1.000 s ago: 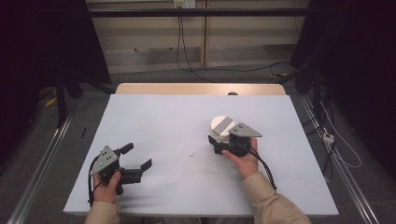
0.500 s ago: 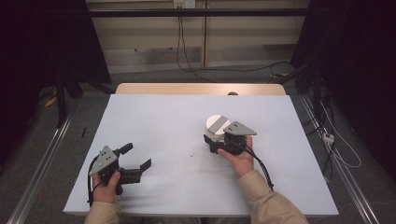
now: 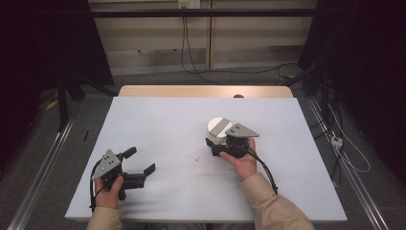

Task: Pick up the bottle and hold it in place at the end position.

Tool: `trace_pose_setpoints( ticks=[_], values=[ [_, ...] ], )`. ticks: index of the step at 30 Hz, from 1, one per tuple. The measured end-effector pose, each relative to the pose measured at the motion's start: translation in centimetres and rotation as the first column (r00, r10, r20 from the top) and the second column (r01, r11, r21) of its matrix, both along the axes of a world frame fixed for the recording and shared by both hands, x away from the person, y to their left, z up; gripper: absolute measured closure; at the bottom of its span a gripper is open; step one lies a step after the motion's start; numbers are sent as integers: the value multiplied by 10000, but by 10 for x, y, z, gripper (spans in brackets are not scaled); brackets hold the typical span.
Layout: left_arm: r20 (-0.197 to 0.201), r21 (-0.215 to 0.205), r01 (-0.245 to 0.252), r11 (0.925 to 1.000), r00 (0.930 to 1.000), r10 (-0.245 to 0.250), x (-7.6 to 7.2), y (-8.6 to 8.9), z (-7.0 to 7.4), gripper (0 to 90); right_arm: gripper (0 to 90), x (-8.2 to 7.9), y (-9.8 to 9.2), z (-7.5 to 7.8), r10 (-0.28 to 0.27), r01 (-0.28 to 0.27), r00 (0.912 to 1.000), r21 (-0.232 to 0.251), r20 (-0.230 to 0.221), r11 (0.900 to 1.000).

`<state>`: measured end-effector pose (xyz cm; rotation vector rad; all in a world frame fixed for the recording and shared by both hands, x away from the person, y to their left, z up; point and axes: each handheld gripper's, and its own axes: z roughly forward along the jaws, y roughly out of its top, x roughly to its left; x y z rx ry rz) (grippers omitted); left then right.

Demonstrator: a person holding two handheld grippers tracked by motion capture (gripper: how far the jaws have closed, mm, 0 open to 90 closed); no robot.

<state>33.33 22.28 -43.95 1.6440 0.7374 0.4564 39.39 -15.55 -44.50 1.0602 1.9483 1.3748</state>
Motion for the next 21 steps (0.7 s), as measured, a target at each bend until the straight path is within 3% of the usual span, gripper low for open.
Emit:
trace_pose_setpoints(
  ticks=[21],
  values=[
    [4,-80,-9,10000,10000,9,0,3,0,30,184,7,10,5,191,-192,9998,56,52,9998]
  ],
)
